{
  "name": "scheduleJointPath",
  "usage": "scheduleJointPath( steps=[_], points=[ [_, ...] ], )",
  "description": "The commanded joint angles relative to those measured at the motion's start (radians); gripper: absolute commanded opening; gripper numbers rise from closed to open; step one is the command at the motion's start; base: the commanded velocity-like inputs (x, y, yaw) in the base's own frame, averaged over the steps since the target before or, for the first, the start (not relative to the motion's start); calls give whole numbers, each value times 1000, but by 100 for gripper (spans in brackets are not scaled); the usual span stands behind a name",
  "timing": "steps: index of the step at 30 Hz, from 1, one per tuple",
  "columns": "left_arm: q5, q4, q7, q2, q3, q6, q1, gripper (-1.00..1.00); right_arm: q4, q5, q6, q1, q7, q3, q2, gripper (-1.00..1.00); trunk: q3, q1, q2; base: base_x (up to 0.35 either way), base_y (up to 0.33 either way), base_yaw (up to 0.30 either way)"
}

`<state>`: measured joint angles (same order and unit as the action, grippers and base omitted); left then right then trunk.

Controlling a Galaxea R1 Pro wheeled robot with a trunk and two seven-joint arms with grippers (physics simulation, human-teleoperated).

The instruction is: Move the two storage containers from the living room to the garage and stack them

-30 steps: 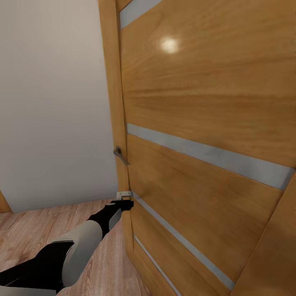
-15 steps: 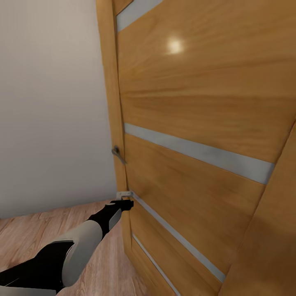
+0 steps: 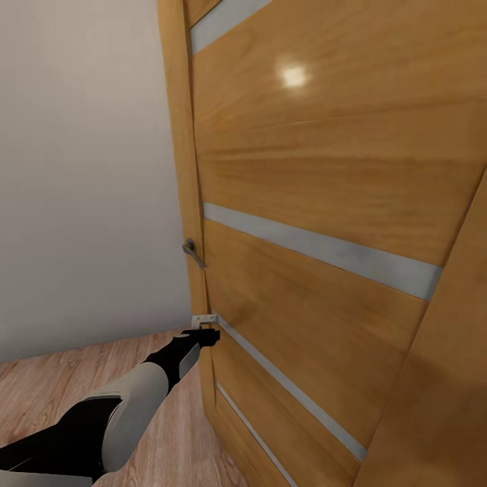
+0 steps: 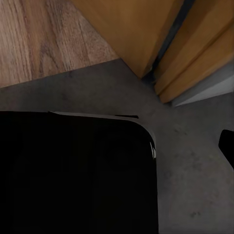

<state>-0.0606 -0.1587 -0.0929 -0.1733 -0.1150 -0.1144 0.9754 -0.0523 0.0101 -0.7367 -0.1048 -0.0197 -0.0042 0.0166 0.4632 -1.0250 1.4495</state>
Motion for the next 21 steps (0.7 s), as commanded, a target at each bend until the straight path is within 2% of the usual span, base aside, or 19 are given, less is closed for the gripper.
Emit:
scheduleJointPath(
  steps=[1, 14, 21],
  points=[
    [2, -2, 2, -1, -6, -5, 0, 100, -1, 1, -4, 1, -2, -1, 0, 100, 1, 0, 0, 0, 0, 0],
    [2, -2, 4, -1, -5, -7, 0, 100, -1, 1, -4, 0, -2, -1, 0, 100, 1, 0, 0, 0, 0, -1],
    [2, -2, 4, -1, -5, -7, 0, 100, -1, 1, -3, 0, -2, -1, 0, 100, 1, 0, 0, 0, 0, -129]
  ],
)
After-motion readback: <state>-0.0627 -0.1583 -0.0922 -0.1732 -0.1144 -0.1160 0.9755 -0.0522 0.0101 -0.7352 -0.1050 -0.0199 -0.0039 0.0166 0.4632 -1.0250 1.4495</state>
